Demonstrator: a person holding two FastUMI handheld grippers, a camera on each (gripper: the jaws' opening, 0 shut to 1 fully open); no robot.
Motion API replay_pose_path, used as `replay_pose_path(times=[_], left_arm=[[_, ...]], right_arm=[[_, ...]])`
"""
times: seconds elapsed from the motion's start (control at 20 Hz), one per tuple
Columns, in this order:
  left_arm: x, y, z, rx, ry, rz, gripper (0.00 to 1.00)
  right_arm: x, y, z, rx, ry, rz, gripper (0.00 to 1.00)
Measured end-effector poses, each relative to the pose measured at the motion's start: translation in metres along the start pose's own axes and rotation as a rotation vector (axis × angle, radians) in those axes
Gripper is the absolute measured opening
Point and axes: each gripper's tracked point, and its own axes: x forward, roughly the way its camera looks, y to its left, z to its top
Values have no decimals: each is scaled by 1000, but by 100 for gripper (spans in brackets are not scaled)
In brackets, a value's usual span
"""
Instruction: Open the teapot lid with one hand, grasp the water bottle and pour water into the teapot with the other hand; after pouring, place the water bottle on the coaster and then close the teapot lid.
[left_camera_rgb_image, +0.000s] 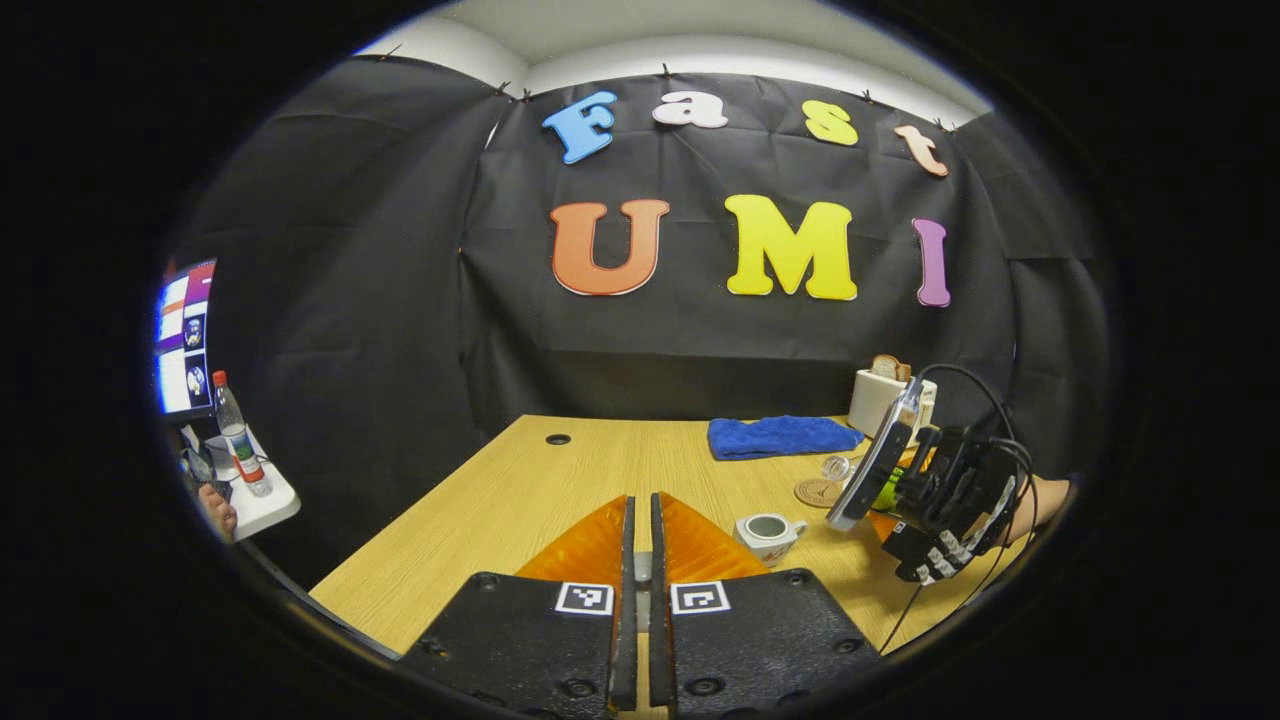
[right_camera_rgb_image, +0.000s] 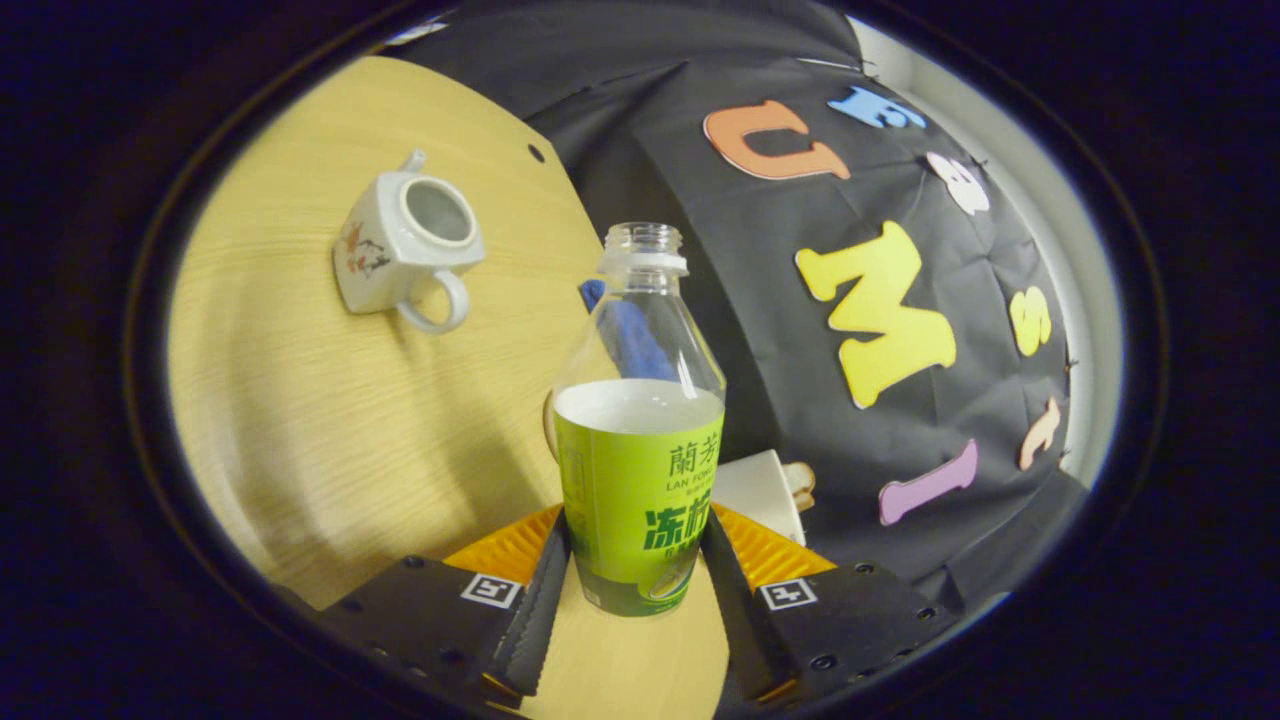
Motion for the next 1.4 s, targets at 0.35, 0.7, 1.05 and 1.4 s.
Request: replay_pose_path(times=[0.35,0.7,1.05,1.4], left_arm=[[0,5,-5,-11,17,-1,7],[1,4,-8,-20,20,-17,7],[1,4,-11,-17,28,-23,7],[1,5,-11,-19,29,-27,7]], right_arm=[[2,-17,22,-265,-66,-91,71],[4,-13,41,-468,-132,-144,71],[6,-37,63,-652,-164,-286,71],[0,-37,76,-747,-210,-349,72]])
